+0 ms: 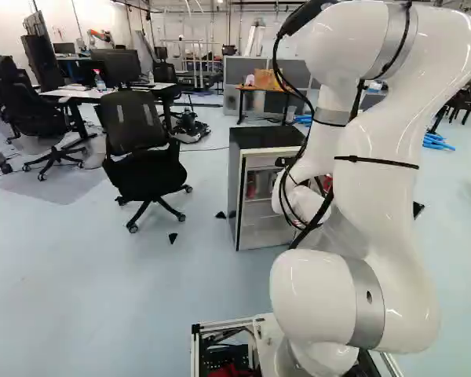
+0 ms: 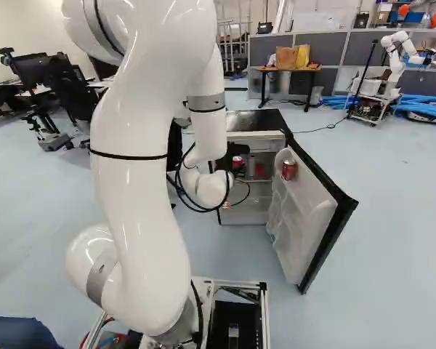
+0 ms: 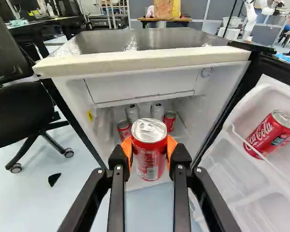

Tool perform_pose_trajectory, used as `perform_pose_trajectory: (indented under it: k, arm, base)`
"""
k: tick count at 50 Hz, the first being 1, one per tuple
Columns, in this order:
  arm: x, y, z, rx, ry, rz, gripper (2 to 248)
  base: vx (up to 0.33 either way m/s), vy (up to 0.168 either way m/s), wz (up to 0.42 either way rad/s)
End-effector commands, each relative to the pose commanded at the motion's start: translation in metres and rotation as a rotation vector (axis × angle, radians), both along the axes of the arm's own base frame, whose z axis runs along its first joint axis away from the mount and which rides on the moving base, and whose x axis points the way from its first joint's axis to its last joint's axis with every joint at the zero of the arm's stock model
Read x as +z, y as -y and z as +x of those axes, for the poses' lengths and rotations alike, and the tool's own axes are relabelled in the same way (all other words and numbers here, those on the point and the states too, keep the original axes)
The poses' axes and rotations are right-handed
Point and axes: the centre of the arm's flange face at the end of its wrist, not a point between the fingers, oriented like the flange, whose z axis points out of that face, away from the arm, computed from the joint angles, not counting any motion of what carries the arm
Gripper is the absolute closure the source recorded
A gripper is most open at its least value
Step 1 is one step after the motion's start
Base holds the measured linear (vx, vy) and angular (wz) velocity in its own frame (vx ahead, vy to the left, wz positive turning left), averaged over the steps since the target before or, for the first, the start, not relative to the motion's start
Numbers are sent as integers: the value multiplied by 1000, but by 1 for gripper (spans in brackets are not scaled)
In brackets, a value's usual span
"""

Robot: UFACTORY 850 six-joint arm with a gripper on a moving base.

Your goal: Grab a drink from the fridge

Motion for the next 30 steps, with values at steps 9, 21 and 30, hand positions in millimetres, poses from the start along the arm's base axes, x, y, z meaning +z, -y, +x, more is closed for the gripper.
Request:
perform_pose_trajectory:
  k: [9,21,30]
  arm:
    - [10,-1,-3,-1,18,-6,158]
    - [23,-1,-5,-1,44,-15,158]
    - [32,-2,-6,-1,64,-22,158]
  base:
    - [0,0,0]
    - [0,0,0]
    - [0,0,0]
